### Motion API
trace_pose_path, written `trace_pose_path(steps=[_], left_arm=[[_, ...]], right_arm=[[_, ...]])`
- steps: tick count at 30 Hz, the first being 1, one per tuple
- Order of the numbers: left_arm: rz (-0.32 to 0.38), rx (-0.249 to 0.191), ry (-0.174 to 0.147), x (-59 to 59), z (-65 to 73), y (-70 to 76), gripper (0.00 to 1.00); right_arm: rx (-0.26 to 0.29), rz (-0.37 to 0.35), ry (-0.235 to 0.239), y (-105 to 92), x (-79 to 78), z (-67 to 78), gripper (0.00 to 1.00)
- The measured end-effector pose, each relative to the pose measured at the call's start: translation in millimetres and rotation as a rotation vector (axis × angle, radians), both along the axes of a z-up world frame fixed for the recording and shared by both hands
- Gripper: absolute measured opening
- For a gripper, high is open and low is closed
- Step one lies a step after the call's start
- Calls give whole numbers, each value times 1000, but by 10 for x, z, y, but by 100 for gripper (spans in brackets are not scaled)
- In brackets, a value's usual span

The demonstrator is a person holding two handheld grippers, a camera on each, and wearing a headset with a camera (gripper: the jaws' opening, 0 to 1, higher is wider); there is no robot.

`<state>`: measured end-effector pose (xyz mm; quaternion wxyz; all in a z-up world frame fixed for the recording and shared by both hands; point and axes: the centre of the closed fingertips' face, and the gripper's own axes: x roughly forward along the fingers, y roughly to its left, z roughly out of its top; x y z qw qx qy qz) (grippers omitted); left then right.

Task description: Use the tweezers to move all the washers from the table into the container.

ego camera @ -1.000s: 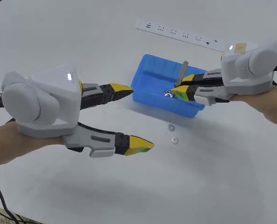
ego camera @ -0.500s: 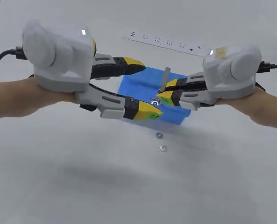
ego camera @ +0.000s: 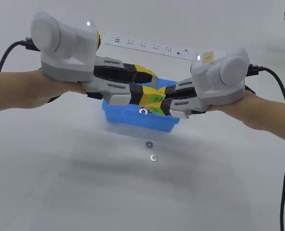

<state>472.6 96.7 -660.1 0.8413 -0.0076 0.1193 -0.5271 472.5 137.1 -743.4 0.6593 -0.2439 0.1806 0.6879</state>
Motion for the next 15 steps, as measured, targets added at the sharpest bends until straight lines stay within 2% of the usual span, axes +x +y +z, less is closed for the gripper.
trace_pose_path(steps=[2,6,8,15], left_arm=[[-27,25,-8,1,-4,-21,27],[-76,42,-8,-66,-21,-44,24],[-83,58,-17,-77,-45,-36,23],[-85,66,-26,-65,-52,23,14]], right_arm=[[-3,1,5,0,-4,-13,8],[2,8,8,15,-18,-7,8],[0,16,6,14,-30,-8,8],[-1,30,13,1,-64,-11,8]])
